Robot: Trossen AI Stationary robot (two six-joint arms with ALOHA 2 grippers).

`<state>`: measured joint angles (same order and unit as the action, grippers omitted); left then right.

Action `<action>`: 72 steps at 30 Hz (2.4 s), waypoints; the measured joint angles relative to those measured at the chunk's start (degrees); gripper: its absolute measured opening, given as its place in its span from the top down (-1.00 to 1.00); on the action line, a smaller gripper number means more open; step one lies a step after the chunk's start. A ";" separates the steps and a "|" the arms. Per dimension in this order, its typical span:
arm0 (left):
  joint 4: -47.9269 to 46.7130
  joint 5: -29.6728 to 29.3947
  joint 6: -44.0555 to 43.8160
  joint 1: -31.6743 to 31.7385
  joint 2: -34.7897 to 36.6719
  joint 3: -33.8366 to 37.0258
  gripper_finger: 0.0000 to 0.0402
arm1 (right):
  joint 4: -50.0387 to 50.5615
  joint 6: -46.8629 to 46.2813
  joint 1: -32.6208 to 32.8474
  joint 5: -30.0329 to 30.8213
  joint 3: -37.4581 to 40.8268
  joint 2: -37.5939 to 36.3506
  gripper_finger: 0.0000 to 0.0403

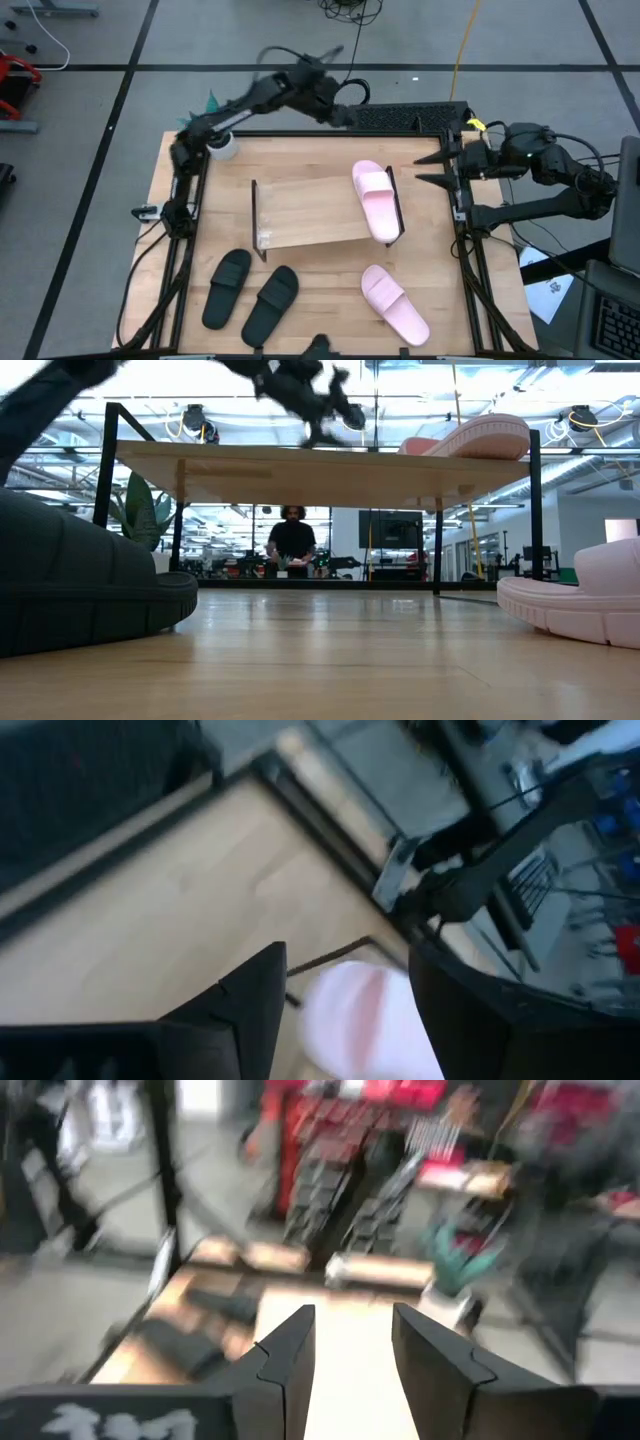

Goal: Pick and place slides into the shelf
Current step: Put the pink slipper on the shelf

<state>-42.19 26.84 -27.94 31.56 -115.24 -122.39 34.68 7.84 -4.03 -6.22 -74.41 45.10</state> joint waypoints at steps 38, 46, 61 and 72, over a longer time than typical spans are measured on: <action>-18.00 -59.50 -22.30 -45.19 17.84 -0.07 -0.04 | 3.48 -19.18 46.32 -3.11 17.65 12.84 0.38; -18.56 -68.41 -28.49 -55.19 15.21 -0.04 -0.04 | 12.32 -15.37 54.58 18.60 17.65 22.52 0.38; -19.35 -76.42 -34.28 -61.99 14.34 -0.02 -0.04 | 3.25 -14.55 55.54 16.67 17.63 35.03 0.38; -20.35 -77.03 -34.10 -61.49 14.34 -0.02 -0.04 | 0.69 -16.88 55.15 19.85 18.06 35.07 0.38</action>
<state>-62.55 -50.19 -62.04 -29.93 -100.90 -122.41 35.36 -9.03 51.12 13.63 -56.34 80.17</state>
